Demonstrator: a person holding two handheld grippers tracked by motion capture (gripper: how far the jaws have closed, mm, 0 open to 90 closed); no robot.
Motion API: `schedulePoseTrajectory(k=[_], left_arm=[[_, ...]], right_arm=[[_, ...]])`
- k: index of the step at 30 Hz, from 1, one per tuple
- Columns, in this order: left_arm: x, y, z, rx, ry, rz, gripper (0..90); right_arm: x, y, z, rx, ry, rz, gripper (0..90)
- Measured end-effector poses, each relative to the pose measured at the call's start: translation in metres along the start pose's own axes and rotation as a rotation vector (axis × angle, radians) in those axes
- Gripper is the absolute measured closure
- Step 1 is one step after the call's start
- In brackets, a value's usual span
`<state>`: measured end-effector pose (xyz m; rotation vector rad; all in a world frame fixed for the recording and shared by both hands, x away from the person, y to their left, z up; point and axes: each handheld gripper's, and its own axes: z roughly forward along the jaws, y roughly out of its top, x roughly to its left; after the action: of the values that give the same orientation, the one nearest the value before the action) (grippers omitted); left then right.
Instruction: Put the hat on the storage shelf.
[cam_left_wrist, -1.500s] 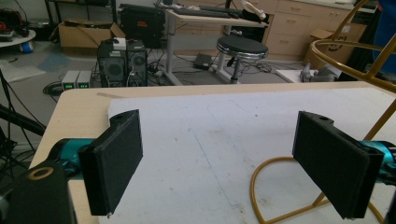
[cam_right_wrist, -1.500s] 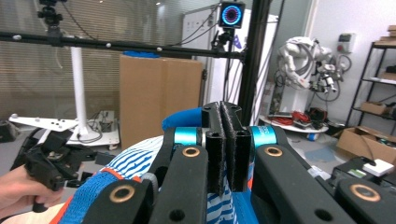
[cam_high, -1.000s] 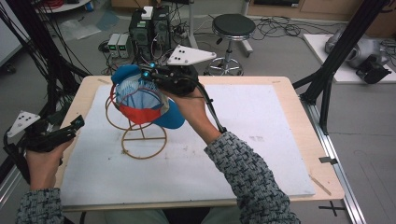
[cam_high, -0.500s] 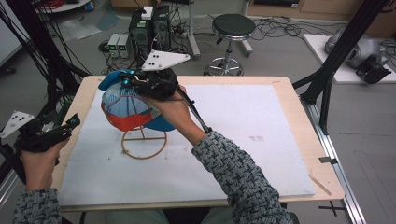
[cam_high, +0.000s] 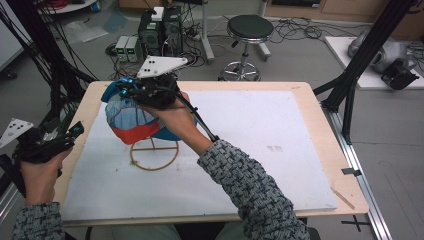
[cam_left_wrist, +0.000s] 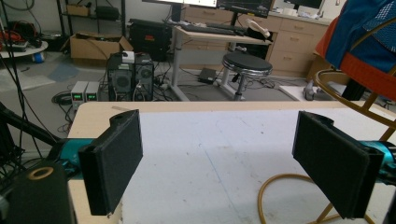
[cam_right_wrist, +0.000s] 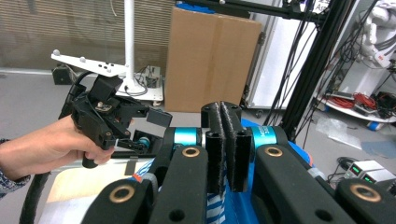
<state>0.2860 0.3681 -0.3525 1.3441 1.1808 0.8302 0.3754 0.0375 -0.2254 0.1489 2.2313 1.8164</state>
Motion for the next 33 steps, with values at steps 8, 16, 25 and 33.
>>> schedulePoseTrajectory(k=[8,16,25,33], left_arm=[[0.000,0.000,0.000,-0.004,0.000,-0.003,16.4],[-0.001,0.000,0.001,-0.002,-0.005,-0.003,16.4],[-0.002,0.000,0.001,-0.002,-0.008,-0.001,16.4],[-0.002,0.000,0.001,-0.002,-0.010,-0.001,16.4]], right_arm=[[0.003,-0.001,0.013,0.040,0.009,-0.006,88.2],[0.007,-0.004,0.021,0.116,-0.019,-0.036,88.2],[0.012,-0.006,0.025,0.184,-0.055,-0.081,87.8],[0.015,-0.006,0.024,0.211,-0.060,-0.085,87.6]])
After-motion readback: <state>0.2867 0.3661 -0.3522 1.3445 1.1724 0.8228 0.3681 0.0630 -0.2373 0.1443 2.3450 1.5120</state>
